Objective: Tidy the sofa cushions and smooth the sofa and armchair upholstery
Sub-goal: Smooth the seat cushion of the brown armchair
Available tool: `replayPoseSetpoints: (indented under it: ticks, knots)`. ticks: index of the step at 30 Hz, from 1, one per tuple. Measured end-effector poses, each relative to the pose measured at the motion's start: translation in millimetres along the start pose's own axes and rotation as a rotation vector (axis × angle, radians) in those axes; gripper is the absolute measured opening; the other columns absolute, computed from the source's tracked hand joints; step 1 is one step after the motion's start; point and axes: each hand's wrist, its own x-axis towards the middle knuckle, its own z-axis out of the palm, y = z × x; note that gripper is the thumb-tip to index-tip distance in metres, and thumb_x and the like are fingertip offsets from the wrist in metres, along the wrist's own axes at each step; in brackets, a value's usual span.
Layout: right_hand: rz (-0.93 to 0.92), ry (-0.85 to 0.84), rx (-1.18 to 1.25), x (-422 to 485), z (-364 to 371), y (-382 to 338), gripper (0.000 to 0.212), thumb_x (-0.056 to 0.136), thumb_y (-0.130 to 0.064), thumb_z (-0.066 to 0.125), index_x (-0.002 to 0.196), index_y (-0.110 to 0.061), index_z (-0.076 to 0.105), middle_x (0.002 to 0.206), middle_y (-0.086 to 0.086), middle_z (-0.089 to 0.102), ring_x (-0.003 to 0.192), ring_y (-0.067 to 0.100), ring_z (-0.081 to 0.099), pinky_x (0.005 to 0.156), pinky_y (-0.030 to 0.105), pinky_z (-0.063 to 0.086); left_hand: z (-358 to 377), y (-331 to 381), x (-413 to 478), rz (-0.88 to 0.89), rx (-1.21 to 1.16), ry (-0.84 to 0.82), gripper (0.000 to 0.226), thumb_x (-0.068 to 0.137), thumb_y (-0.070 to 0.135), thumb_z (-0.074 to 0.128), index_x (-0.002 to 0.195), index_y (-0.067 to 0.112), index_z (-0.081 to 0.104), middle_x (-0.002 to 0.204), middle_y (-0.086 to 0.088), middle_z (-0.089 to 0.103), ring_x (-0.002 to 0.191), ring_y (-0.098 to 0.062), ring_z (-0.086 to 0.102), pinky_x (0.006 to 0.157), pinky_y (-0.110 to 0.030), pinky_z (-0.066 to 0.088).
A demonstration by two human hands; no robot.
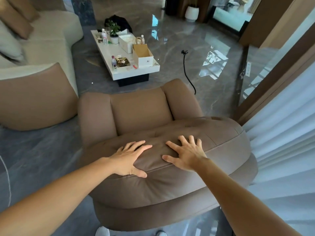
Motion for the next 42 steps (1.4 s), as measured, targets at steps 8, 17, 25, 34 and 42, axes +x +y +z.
replayPoseSetpoints:
  ticks: [8, 17, 25, 34, 42]
  knots:
    - [-0.037, 0.021, -0.029, 23.6, -6.3, -96.7, 0.082, 0.078, -0.085, 0.002, 0.152, -0.053, 0.016, 0.141, 0.010, 0.033, 0.126, 0.032, 0.030, 0.106, 0.050, 0.026, -22.0, -70.3, -25.9, 0.085, 0.024, -0.040, 0.110, 0.061, 0.080, 0.067, 0.145, 0.057, 0.000, 0.160, 0.025, -0.007, 0.149, -0.013, -0.003, 0.116, -0.058, 0.017]
    - [0.107, 0.079, 0.056, 54.1, -12.2, -218.7, 0.083, 0.081, -0.083, 0.000, 0.152, -0.044, 0.022, 0.139, 0.012, 0.035, 0.123, 0.034, 0.032, 0.107, 0.055, 0.024, -71.8, -181.2, -54.0, 0.221, 0.065, -0.112, 0.109, 0.058, 0.083, 0.067, 0.144, 0.062, 0.003, 0.161, 0.027, -0.006, 0.148, -0.010, -0.003, 0.117, -0.056, 0.016]
    - [0.245, 0.114, 0.151, 104.4, -28.1, -329.4, 0.086, 0.083, -0.079, 0.000, 0.152, -0.036, 0.027, 0.143, 0.017, 0.036, 0.124, 0.038, 0.031, 0.102, 0.061, 0.019, -127.8, -296.2, -58.3, 0.197, 0.101, -0.196, 0.124, 0.047, 0.087, 0.071, 0.142, 0.067, -0.006, 0.161, 0.027, -0.009, 0.149, -0.009, -0.004, 0.120, -0.044, 0.011]
    - [0.433, 0.089, 0.269, 171.6, -68.1, -439.2, 0.079, 0.086, -0.075, 0.011, 0.147, -0.030, 0.034, 0.140, 0.018, 0.037, 0.123, 0.040, 0.032, 0.103, 0.064, 0.020, -208.9, -403.7, -52.7, 0.158, 0.208, -0.335, 0.135, 0.041, 0.088, 0.072, 0.146, 0.058, -0.007, 0.164, 0.015, -0.006, 0.151, -0.015, 0.000, 0.122, -0.041, 0.009]
    - [0.331, 0.055, 0.487, 202.9, -104.1, -463.9, 0.071, 0.087, -0.076, 0.037, 0.148, -0.039, 0.037, 0.143, 0.009, 0.038, 0.131, 0.035, 0.032, 0.111, 0.046, 0.032, -277.7, -469.1, -39.1, 0.104, 0.196, -0.440, 0.125, 0.063, 0.060, 0.082, 0.154, 0.043, -0.002, 0.166, 0.006, -0.007, 0.151, -0.016, -0.007, 0.123, -0.044, 0.005]
